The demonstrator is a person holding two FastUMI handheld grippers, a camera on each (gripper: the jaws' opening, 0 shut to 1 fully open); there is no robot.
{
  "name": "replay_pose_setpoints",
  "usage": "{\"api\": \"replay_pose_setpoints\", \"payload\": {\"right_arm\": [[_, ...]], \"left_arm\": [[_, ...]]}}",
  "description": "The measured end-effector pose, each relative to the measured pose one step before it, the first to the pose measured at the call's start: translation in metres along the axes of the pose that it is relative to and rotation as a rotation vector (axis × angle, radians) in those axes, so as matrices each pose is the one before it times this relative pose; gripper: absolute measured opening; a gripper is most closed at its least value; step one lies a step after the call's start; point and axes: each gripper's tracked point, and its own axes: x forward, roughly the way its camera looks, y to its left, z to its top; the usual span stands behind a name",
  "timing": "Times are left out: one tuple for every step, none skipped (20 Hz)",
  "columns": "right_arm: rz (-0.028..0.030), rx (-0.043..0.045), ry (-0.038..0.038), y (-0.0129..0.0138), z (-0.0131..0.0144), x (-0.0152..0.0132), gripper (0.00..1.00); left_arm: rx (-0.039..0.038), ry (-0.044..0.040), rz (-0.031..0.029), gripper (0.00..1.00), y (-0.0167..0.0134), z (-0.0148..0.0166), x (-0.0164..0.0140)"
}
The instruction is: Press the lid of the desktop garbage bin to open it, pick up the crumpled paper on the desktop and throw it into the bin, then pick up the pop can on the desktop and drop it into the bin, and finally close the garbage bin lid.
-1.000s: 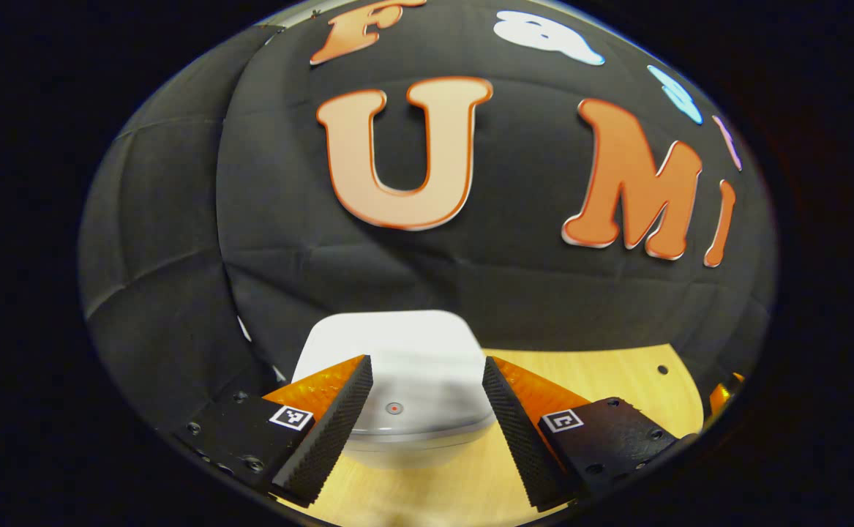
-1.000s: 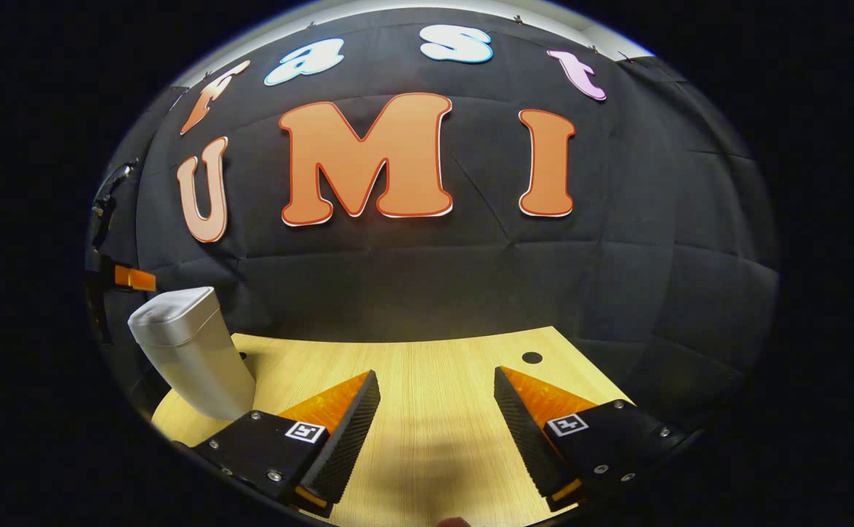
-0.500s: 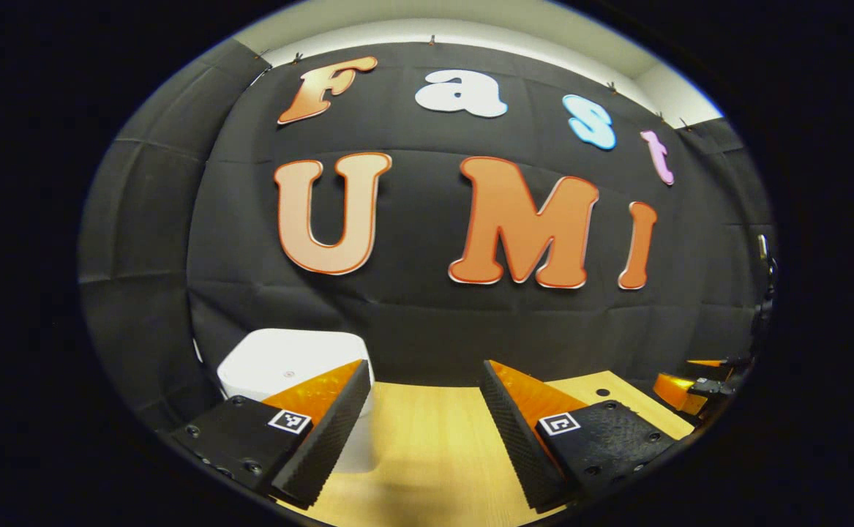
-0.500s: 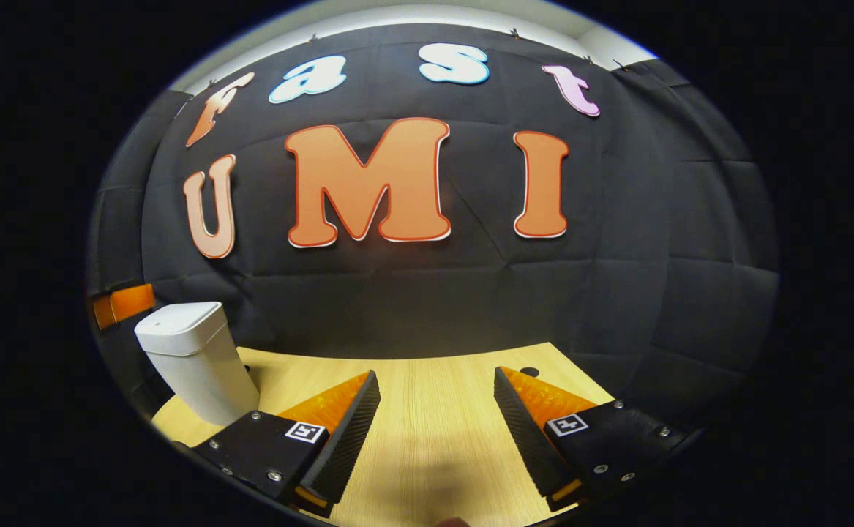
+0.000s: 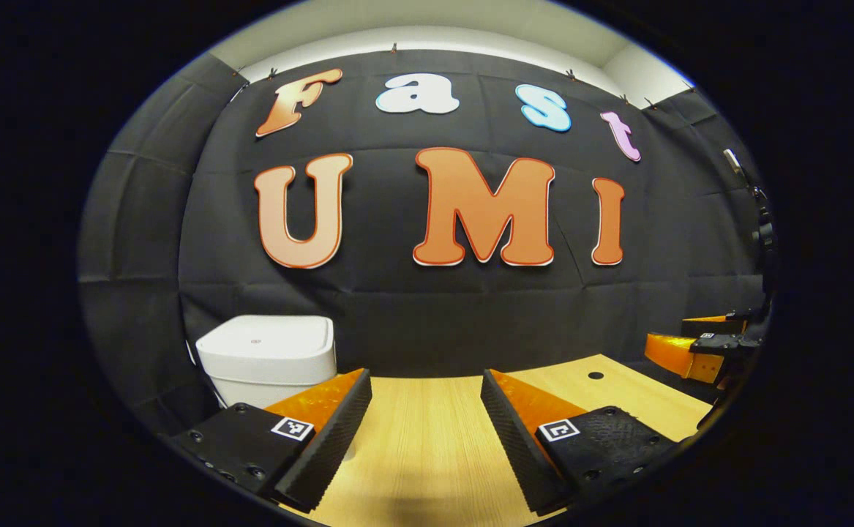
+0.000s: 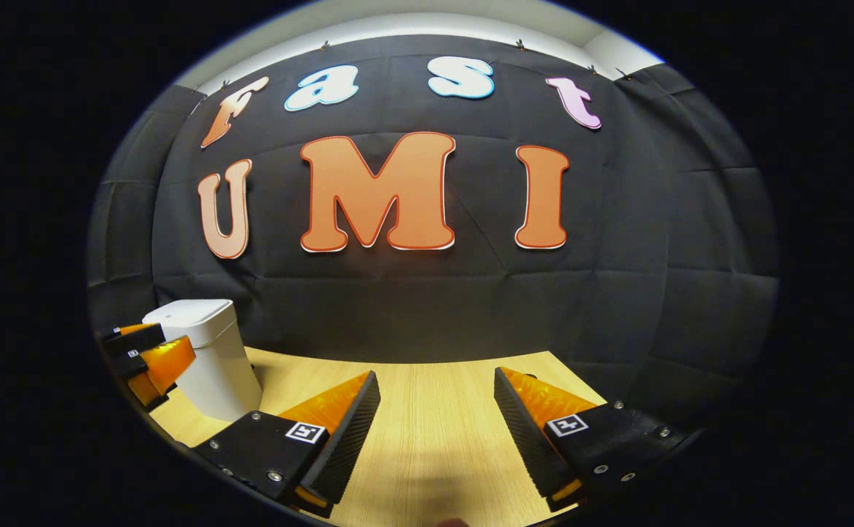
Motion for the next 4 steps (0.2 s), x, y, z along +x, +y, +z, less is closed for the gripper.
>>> {"api": "replay_pose_setpoints", "payload": {"right_arm": [[0.00009, -0.00129, -0.00082, 0.00001, -0.00050, -0.00074, 0.94], [0.00014, -0.00329, -0.00030, 0.00044, -0.00044, -0.00118, 0.94], [-0.00061, -0.00450, 0.00018, 0.00055, -0.00123, -0.00077, 0.94], [0.00564, 0.00162, -0.00001, 0.00145, -0.00043, -0.00014, 0.94]], "left_arm": [[0.00236, -0.00351, 0.00300, 0.95, -0.00173, -0.00090, -0.00056], [0.00236, 0.00229, 0.00247, 0.95, -0.00062, -0.00131, -0.00066], [0.00325, -0.00172, 0.00305, 0.95, 0.00096, -0.00269, 0.00051], [-0.00159, 0.00266, -0.00111, 0.95, 0.00039, -0.00032, 0.00006]]}}
